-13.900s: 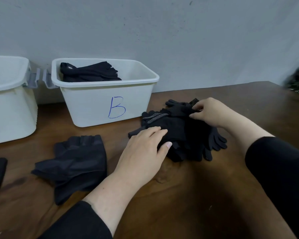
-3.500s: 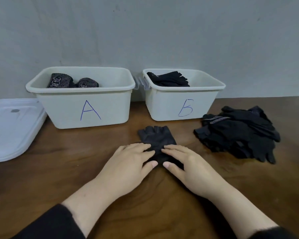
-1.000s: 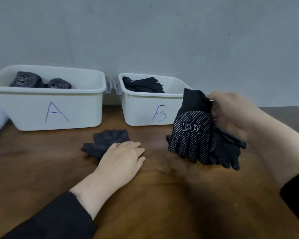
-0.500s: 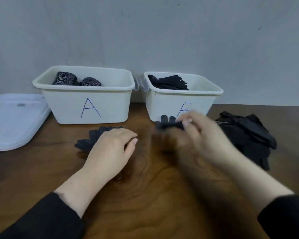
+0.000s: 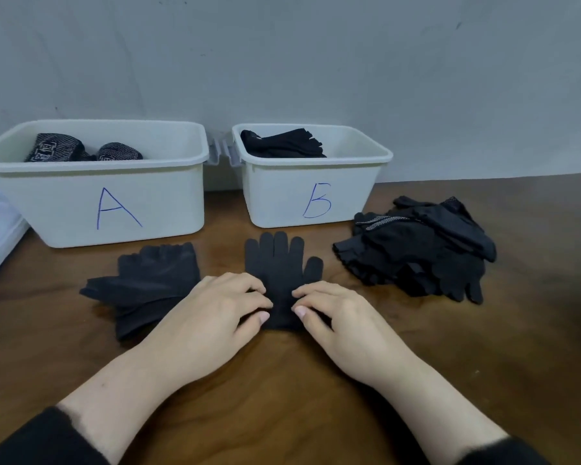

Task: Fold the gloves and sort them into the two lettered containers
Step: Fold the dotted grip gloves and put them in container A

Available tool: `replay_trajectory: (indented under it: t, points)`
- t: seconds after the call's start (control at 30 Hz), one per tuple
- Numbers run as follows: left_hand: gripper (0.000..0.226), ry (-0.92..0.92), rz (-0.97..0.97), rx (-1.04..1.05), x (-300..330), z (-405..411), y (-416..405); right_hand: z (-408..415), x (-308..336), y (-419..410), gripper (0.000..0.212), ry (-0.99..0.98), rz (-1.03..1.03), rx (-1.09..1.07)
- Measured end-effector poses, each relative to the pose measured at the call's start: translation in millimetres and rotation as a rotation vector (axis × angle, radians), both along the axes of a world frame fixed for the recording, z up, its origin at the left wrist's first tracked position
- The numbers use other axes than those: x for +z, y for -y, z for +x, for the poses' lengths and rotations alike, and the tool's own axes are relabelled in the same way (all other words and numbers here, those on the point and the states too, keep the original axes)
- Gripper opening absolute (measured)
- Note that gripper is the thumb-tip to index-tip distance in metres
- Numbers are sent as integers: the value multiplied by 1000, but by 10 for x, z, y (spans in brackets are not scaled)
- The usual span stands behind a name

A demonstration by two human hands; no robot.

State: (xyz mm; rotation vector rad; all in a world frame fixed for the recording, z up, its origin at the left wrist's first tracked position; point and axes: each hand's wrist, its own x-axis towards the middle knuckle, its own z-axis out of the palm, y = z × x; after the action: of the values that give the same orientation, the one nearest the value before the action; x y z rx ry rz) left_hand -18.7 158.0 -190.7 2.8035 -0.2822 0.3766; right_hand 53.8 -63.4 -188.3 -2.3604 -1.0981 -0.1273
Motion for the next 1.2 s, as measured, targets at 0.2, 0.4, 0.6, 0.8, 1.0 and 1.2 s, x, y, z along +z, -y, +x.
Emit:
replay_trajectory:
  t: [0.2,0.4,0.6,0.8,1.0,1.2]
  points:
    - [38,39,-29,25,63,131,271,55,75,114,21,-68,226,-114]
    - [37,55,-106,-17,120,342,641,340,187,440,15,122,259,-292]
    - [32,105,-169,7,114,458,673,842,444,850,34,80,-133,-505]
    - [23,145,-181,29,115,434,620,995,523,839,34,91,-413,-447]
    - [32,43,-153,83,101,430,610,1021,475,842,17,190,-415,-430]
    - [34,41,-138,82,121,396,625,899,918,763,11,142,230,-543]
